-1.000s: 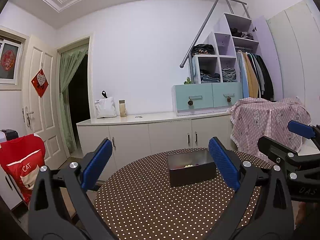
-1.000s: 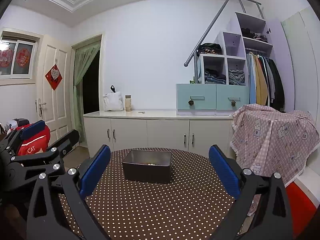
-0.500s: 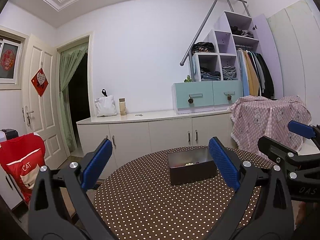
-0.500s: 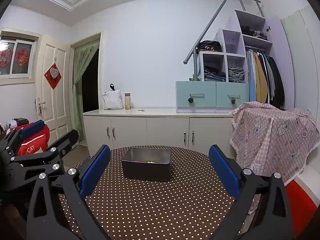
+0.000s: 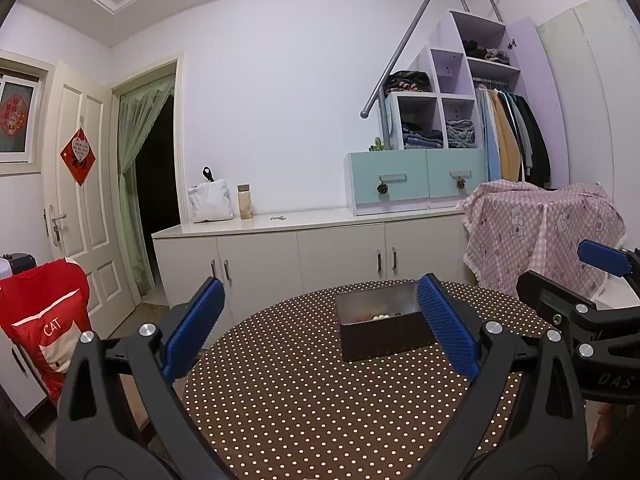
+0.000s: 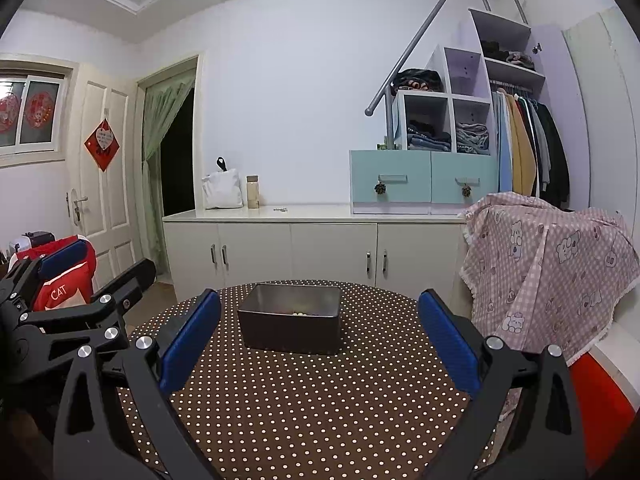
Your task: Organize jewelry
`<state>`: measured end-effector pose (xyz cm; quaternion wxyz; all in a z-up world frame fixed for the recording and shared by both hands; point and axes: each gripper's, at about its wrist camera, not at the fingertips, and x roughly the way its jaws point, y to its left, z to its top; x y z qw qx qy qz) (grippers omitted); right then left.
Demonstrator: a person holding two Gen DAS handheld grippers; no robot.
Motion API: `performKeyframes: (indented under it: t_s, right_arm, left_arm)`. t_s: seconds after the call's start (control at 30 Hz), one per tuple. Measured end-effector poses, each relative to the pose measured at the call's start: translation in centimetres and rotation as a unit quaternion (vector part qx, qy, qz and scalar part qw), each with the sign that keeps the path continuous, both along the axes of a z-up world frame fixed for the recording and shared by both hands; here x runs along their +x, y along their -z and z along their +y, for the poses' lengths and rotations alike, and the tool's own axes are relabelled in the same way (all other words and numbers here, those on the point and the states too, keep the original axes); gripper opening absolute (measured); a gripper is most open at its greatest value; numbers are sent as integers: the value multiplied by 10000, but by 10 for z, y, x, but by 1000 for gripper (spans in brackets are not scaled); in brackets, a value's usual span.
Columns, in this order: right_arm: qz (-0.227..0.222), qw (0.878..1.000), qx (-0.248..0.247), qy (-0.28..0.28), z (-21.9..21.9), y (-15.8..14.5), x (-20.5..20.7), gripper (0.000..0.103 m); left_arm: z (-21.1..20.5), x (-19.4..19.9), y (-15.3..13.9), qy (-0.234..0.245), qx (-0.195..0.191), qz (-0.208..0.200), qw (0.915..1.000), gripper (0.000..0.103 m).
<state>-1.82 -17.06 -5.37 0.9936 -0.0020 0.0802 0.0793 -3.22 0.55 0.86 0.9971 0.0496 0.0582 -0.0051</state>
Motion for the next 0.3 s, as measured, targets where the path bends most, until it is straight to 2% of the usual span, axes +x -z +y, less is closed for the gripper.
performKeyframes:
  t_s: [0.3]
  right_arm:
    - [291, 9996, -36, 18, 3, 8, 16, 95]
  left_arm:
    - [-2, 18, 10, -80, 19, 357, 9993, 96]
